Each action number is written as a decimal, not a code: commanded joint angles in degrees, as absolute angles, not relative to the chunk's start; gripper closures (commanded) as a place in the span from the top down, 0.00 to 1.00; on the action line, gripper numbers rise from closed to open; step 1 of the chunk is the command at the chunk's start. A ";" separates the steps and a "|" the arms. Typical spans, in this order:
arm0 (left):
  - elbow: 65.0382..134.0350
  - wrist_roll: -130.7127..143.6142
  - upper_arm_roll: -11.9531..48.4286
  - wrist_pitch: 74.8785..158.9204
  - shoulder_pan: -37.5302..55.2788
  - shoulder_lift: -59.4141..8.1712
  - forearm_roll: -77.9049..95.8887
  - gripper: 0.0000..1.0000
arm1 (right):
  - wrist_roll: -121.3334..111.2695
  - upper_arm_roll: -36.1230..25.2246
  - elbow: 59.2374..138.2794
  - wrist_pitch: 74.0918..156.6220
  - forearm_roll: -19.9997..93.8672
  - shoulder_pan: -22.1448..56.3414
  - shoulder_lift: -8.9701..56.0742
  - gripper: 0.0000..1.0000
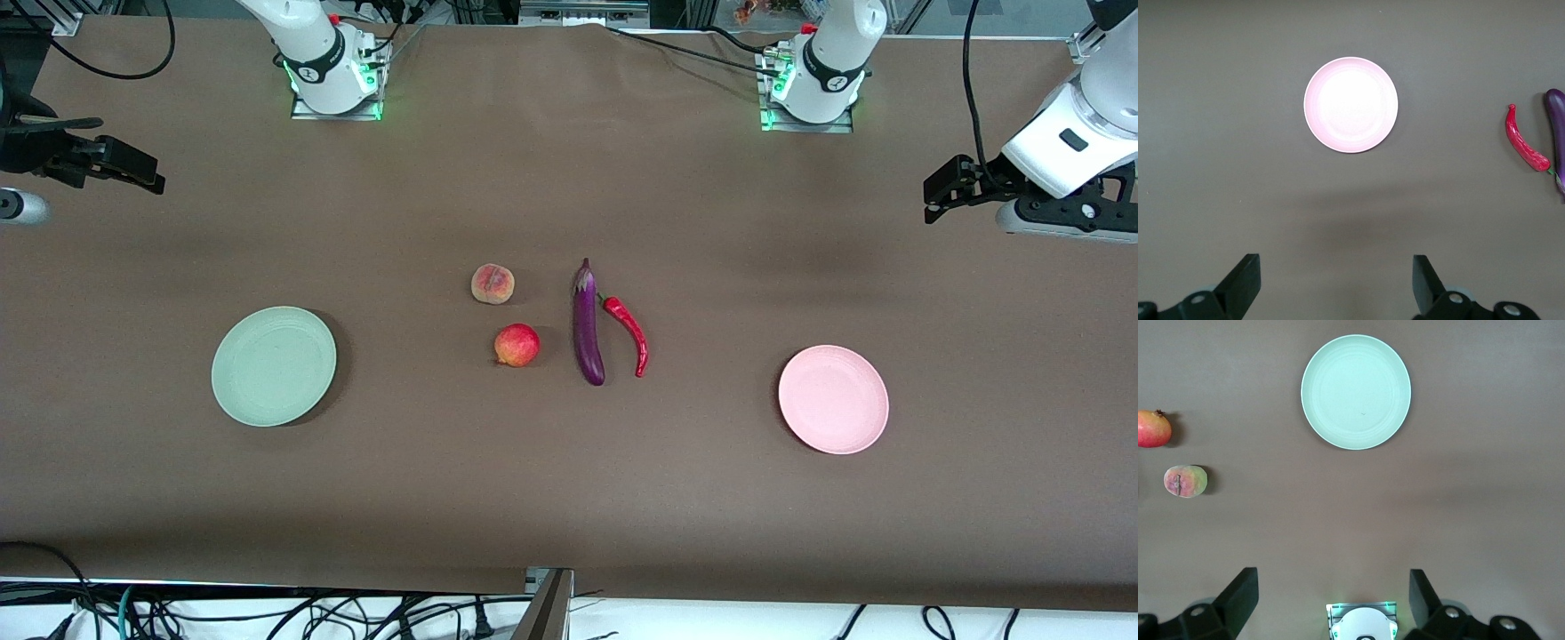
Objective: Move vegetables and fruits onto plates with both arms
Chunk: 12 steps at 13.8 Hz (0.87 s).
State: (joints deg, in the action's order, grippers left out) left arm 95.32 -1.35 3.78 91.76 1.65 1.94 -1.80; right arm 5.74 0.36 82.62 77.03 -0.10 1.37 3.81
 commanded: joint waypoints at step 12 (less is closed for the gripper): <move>93.08 -0.10 4.04 85.16 1.93 -8.93 -0.10 1.00 | 5.36 0.18 83.23 78.22 -0.61 0.61 5.36 1.00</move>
